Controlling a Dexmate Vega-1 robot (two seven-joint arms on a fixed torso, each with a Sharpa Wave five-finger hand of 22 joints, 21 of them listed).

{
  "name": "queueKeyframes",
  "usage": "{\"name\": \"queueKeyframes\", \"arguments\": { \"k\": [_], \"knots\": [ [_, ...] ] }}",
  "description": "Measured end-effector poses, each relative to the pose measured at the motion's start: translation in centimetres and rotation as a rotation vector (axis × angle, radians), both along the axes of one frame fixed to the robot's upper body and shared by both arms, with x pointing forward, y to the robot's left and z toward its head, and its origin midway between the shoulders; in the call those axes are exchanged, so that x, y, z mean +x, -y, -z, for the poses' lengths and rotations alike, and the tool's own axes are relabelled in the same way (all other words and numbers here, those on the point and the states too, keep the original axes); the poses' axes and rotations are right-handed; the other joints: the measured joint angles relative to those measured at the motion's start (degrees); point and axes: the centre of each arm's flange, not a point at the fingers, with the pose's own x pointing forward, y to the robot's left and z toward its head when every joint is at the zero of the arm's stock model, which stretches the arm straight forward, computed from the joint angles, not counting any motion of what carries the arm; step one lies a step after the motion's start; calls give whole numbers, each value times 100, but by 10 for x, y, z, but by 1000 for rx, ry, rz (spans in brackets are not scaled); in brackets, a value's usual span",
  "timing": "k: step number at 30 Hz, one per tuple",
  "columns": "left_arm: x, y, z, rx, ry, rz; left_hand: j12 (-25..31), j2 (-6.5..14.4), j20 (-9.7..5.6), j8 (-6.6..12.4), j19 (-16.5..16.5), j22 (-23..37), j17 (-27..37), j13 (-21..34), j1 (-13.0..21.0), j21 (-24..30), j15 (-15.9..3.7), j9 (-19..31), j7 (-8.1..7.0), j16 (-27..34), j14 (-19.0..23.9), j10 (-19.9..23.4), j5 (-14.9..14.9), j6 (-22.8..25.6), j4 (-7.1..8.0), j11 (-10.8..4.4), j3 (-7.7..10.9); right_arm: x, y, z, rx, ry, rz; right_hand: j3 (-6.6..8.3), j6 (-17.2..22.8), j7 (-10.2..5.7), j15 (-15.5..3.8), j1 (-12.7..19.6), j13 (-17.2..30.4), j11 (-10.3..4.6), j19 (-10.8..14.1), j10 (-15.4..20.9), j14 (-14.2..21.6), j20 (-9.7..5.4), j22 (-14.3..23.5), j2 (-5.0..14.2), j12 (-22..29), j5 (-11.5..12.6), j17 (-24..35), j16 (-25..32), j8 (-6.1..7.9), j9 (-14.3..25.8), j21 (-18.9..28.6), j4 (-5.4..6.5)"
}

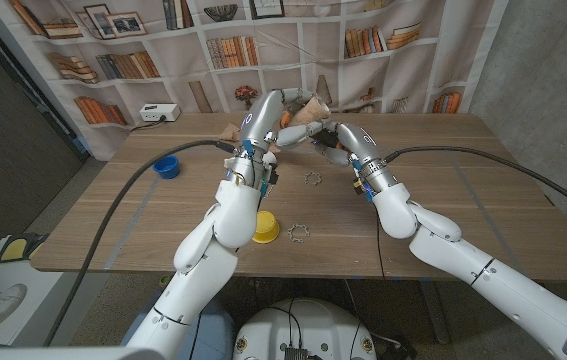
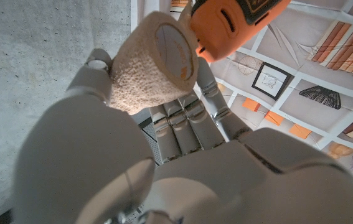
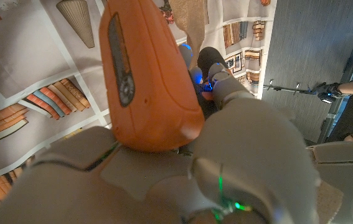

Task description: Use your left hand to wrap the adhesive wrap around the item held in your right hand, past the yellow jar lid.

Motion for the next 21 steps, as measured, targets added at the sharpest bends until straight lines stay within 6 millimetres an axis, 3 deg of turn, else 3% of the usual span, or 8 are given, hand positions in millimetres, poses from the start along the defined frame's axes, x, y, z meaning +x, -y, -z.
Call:
{"name": "queueKeyframes", "arguments": {
  "k": [21],
  "knots": [
    [12,-3,9,-11,-124,155,-44,-3,-62,-18,-62,-79,3,40,3,119,1,0,-3,-5,-1,-1,-5,-3,1,1,-1,8,10,-6,43,-13,28,18,42,42,20,0,-9,17,0,19,20,0,0,0,-20,0,0,0,7,-19,14,-18]
  ]
}}
